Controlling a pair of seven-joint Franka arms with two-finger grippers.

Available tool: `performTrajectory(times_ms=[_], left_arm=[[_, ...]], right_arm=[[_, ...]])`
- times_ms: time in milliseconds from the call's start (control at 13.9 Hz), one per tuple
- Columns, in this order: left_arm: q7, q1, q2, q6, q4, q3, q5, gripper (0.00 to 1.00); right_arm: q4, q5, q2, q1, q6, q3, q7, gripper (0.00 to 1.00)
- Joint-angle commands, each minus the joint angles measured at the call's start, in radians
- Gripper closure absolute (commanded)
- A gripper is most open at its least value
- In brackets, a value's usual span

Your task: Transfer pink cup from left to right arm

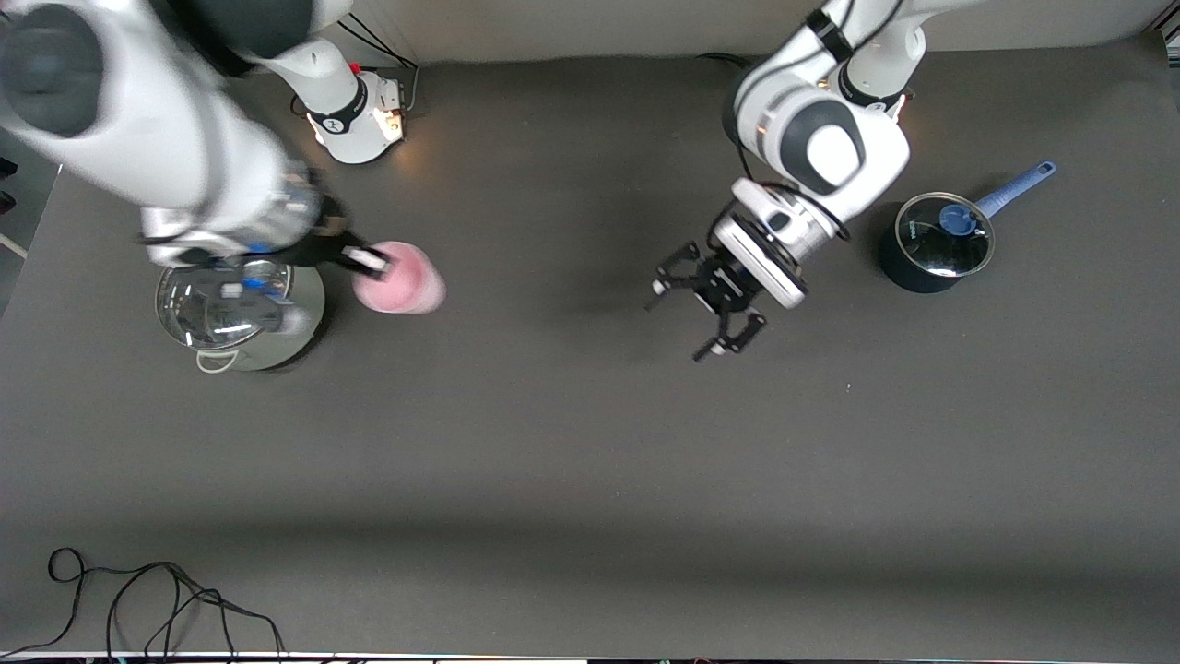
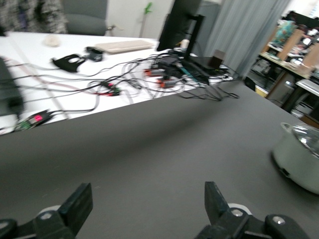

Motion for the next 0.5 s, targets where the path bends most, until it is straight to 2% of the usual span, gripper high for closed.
performTrajectory(times_ms=[0, 144, 287, 431], left_arm=[[-0.027, 0.036, 0.004, 0.009, -0.002, -0.011, -0.001, 0.00], [-0.036, 0.036, 0.002, 0.029, -0.011, -0.006, -0.004, 0.00], [-0.041, 0.036, 0.004, 0.084, -0.005, -0.006, -0.003, 0.00], [-0.041, 0.036, 0.022, 0.086, -0.005, -0.003, -0.003, 0.00]], right_arm=[[-0.166, -0.017, -0.132, -0.063, 0.001, -0.055, -0.245, 1.00], [-0.242, -0.043, -0.189, -0.060, 0.005, -0.140, -0.408, 1.00], [-0.324, -0.096, -0.230, -0.064, 0.037, -0.159, -0.538, 1.00], [-0.457, -0.098, -0.279, -0.057, 0.153, -0.202, -0.562, 1.00]])
